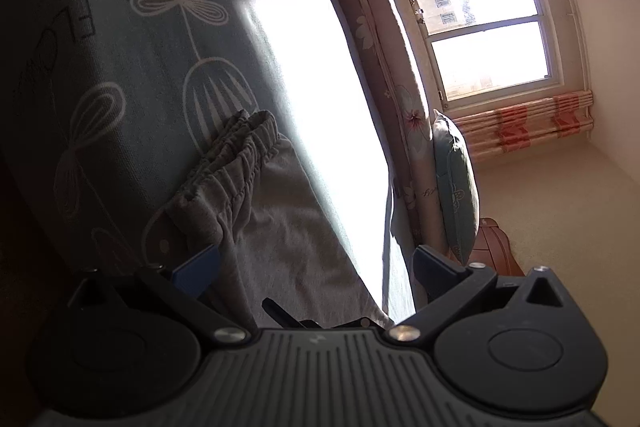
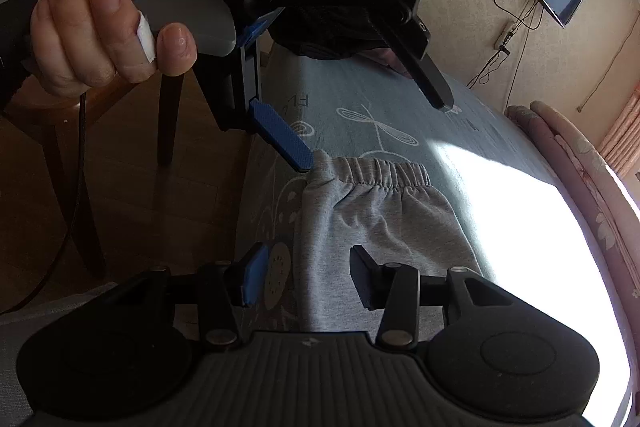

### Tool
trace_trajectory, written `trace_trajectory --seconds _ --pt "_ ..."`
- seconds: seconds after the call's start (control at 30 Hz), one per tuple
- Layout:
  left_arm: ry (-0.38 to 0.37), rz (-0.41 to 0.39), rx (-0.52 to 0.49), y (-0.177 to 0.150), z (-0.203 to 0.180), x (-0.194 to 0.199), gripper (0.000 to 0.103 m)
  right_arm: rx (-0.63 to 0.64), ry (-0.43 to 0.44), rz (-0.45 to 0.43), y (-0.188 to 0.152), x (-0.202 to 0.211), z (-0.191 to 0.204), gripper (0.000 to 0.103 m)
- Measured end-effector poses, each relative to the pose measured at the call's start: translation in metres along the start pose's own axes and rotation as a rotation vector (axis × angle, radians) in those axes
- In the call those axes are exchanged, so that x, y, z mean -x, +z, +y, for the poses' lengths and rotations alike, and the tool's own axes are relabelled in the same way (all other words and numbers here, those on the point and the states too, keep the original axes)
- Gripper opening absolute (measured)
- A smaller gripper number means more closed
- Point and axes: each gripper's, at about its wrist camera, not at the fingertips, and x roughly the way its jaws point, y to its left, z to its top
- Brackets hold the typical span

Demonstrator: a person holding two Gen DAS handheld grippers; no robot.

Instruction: Fold clothes

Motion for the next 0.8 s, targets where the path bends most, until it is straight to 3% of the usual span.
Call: trace_trajectory --seconds 0.17,0.3,0.47,0.57,0.6,0.8 --pt "-0.032 0.000 0.045 0.002 0.011 -0.003 0.102 0.093 -0.042 0.060 0.005 -0.014 0.011 0.023" --pt "-0.049 0.000 0.078 0.001 0.021 -0.006 0.102 0.175 -0.085 0.076 0.001 -0.015 0.018 0.021" --pt "-0.048 0.006 0.110 -0.003 0.033 -0.009 0.102 0.258 -0.123 0.094 -0.003 -0.014 0.037 0.026" --pt "-0.052 0.014 0.121 -0.007 0.037 -0.012 0.102 0.234 -0.137 0.091 0.000 -0.011 0.035 0.019" --pt "-0.055 0.016 0.124 -0.008 0.038 -0.013 0.102 0.220 -0.143 0.088 0.001 -0.009 0.034 0.010" --pt "-0.083 0.045 0.135 -0.013 0.040 -0.025 0.102 0.121 -0.122 0.061 0.007 0.010 0.018 0.008"
